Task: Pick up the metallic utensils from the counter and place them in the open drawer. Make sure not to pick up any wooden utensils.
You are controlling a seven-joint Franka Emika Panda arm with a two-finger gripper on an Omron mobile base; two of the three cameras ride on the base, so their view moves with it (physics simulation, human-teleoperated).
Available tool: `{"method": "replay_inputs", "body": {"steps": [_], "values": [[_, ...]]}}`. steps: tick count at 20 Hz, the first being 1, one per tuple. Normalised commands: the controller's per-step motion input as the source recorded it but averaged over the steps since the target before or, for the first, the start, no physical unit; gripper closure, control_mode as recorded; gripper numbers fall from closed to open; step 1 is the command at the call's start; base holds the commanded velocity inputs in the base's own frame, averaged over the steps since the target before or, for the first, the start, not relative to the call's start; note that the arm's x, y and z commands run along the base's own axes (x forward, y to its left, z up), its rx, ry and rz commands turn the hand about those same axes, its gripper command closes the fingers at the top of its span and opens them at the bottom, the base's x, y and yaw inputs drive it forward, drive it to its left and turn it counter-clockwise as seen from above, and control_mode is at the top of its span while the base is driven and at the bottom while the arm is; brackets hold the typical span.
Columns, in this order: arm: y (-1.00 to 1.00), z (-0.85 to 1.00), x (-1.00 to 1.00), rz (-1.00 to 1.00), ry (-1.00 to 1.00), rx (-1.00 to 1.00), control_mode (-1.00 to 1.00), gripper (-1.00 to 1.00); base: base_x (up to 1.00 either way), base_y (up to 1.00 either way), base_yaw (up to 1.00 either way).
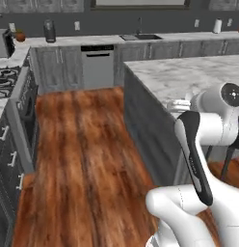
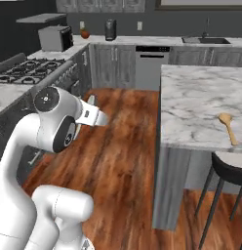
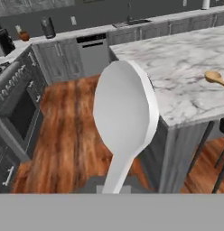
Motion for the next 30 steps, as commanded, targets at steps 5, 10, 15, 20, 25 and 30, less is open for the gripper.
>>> {"method": "replay_inputs", "body": {"steps": [5,10,15,20,25,30], "values": [[0.00,0.00,0.00,0.00,0.00,0.00,1.00,1.00,0.20,0.67,-0.78],[0.00,0.00,0.00,0.00,0.00,0.00,1.00,1.00,0.00,0.65,-0.77],[0.00,0.00,0.00,0.00,0.00,0.00,1.00,1.00,0.09,0.58,-0.70],[0.00,0.00,0.00,0.00,0.00,0.00,1.00,1.00,0.45,0.35,-0.59],[0.00,0.00,0.00,0.00,0.00,0.00,1.00,1.00,0.67,0.01,-0.34],[0.00,0.00,0.00,0.00,0.00,0.00,1.00,1.00,0.46,0.58,-0.36]]}}
